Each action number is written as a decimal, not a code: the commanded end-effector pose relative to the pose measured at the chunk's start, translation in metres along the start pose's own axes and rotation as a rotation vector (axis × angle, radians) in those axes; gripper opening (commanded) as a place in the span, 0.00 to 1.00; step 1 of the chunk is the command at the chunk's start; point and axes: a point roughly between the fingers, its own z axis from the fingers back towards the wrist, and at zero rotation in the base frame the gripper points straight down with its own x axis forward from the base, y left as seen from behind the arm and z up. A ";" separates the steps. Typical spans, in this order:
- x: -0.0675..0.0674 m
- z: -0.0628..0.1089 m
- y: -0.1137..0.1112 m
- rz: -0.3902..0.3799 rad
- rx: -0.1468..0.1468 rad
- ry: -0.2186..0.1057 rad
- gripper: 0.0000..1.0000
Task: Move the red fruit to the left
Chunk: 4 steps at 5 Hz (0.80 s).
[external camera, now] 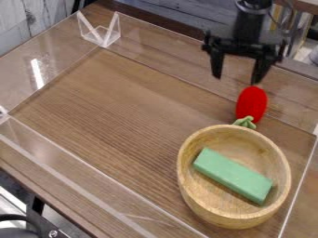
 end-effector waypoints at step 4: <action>0.019 0.040 -0.007 0.025 -0.084 -0.095 0.00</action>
